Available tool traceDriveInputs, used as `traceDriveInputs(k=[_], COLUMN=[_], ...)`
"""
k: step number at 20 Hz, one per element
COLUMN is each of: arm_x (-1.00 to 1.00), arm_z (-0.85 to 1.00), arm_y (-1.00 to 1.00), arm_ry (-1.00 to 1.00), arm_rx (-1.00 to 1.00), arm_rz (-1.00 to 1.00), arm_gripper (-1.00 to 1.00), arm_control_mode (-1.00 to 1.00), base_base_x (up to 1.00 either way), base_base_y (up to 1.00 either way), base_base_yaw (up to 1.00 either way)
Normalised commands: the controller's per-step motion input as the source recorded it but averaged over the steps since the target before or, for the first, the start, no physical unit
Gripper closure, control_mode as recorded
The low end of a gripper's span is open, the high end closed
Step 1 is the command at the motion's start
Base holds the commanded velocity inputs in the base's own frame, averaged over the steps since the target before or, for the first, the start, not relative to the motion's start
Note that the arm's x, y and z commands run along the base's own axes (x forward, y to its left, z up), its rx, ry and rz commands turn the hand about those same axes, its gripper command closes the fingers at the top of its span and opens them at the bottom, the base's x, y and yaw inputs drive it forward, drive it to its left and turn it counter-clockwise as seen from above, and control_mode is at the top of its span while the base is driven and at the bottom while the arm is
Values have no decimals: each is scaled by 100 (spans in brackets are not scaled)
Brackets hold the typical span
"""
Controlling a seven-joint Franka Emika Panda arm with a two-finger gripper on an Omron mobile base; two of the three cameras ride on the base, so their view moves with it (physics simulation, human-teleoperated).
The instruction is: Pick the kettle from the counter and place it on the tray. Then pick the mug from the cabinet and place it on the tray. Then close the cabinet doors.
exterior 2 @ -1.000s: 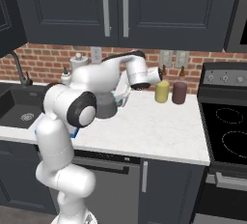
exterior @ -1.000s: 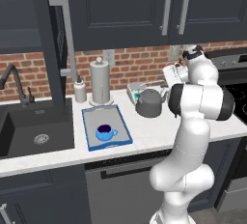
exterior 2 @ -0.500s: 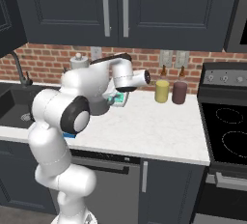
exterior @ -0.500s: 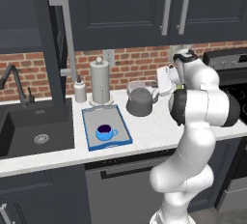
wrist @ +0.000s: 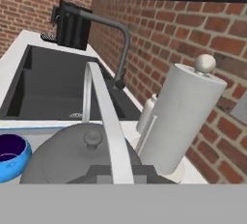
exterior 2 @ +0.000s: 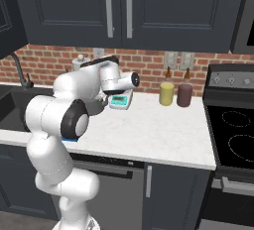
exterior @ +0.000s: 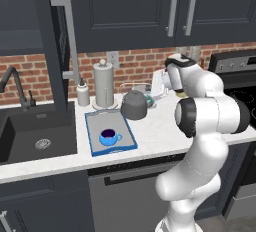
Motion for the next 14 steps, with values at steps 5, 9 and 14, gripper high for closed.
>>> traceDriveInputs(k=[5,9,14], arm_x=[13,18,19], arm_z=[0,0,0], arm_y=[24,21,12], arm_ry=[0,0,0], arm_rx=[0,-1,-1], arm_rz=[0,0,0], arm_gripper=[100,100,100], arm_control_mode=[-100,-100,-100], base_base_x=[0,0,0], base_base_y=[0,0,0], base_base_yaw=[0,0,0])
